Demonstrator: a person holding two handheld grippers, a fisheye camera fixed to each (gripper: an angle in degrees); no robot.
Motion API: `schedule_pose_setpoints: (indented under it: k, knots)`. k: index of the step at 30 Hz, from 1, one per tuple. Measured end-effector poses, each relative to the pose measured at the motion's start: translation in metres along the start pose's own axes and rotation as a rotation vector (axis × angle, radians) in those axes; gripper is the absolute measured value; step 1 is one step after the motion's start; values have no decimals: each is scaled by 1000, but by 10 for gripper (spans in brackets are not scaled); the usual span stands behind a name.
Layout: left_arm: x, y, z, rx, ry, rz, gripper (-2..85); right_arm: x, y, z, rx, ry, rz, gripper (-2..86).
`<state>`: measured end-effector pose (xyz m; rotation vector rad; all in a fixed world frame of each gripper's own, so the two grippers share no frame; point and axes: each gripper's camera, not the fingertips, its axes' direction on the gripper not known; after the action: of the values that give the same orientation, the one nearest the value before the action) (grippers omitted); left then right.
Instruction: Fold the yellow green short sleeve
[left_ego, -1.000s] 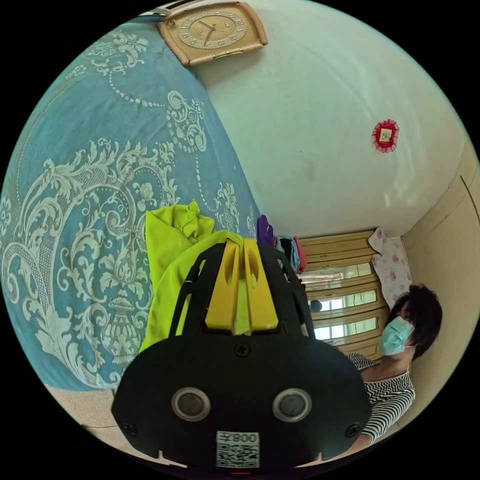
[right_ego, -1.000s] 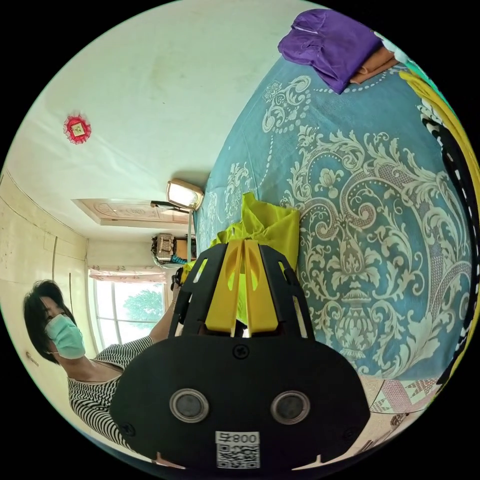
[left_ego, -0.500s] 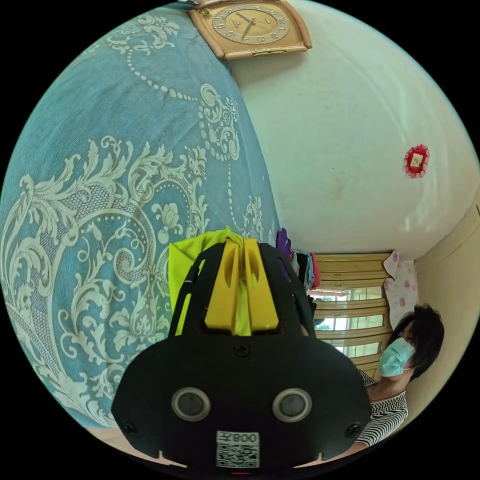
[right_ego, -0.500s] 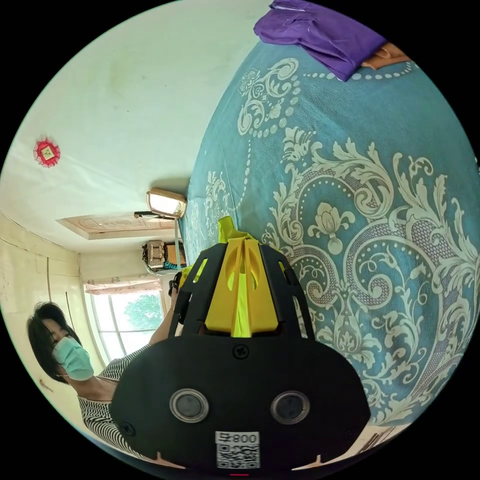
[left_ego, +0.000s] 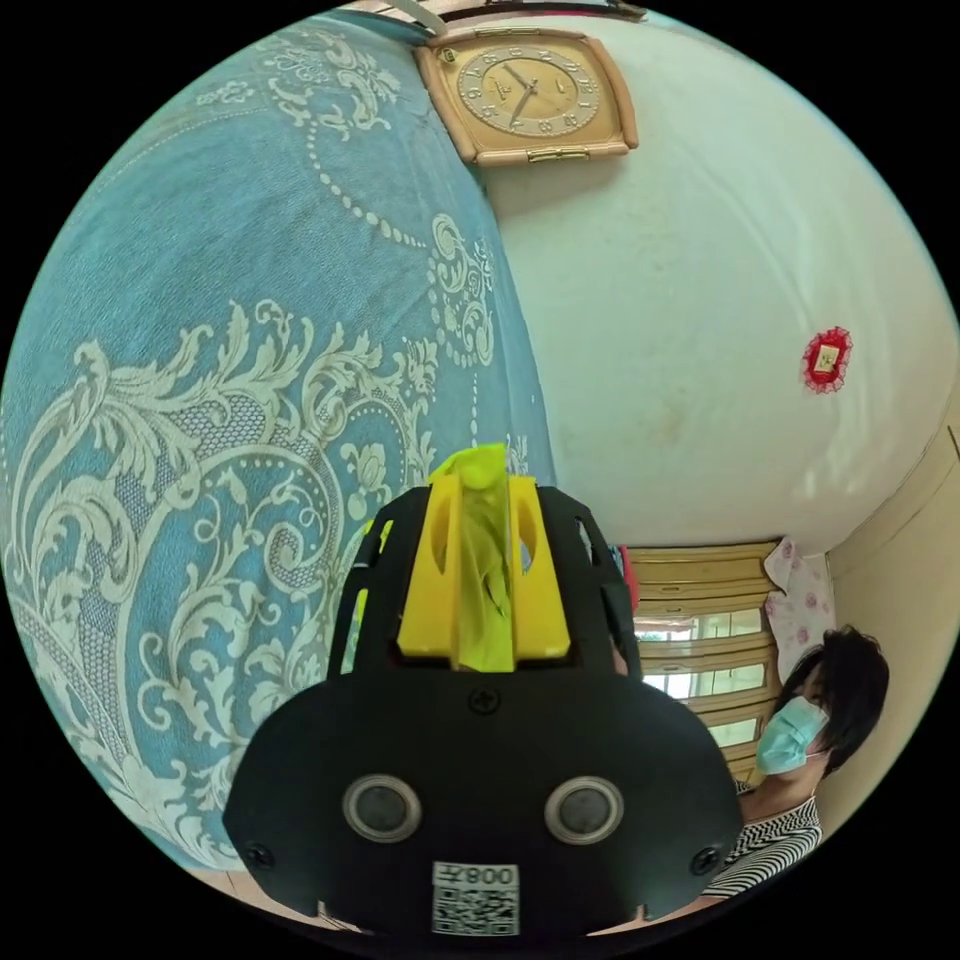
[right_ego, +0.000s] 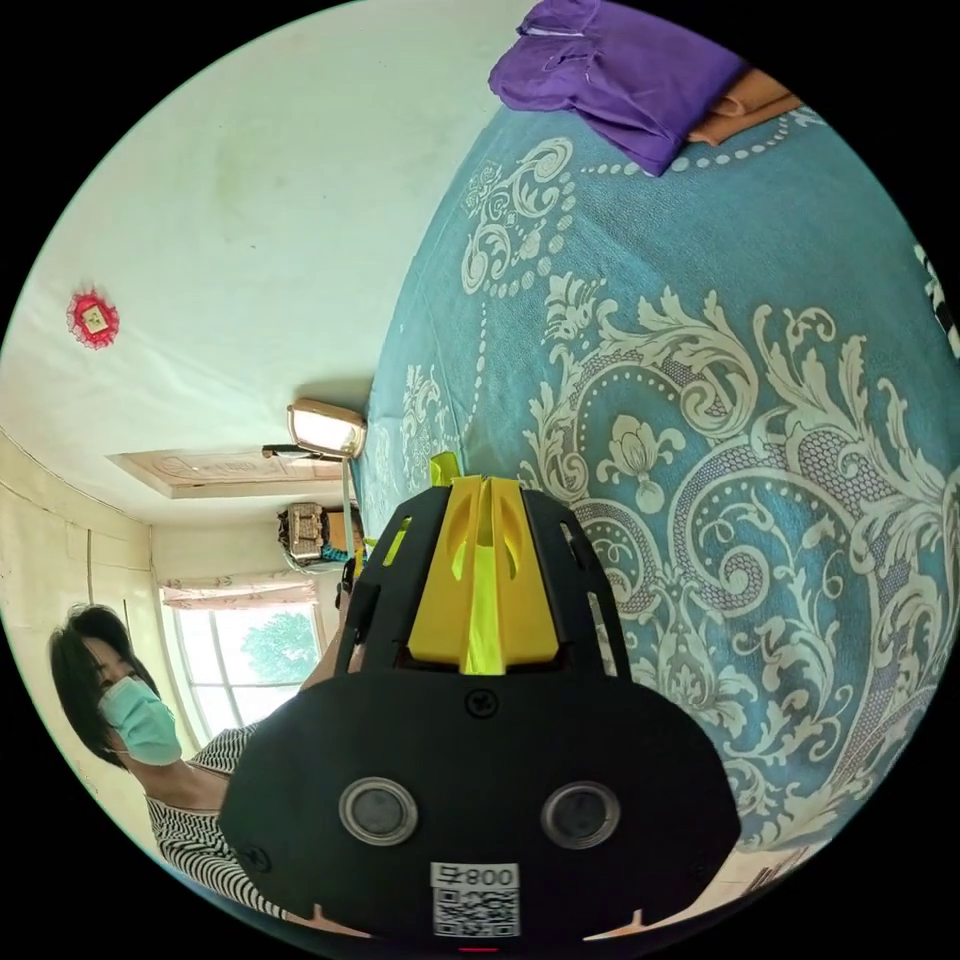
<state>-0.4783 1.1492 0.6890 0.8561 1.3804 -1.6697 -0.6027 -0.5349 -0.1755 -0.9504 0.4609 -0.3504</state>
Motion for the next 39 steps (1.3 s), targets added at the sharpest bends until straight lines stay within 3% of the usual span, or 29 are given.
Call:
schedule_pose_setpoints:
  k: [7,14,19,25,32,39]
  knots:
    - [43,39,111,-324,-138,259,31,-55,6,11,93,138,-75,13]
    - [84,57,246,-573,-326,466,8,-157,26,136,-258,424,-436,2]
    - [103,62,319,-680,-456,554,4,-207,24,204,-353,600,-598,1]
    - [124,47,359,-616,-501,585,4,-246,11,244,-387,760,-705,1]
    - [140,22,374,-465,-486,526,3,-289,-24,235,-223,748,-710,1]
    - [150,52,343,-377,-434,544,3,-301,-18,215,-185,707,-676,1]
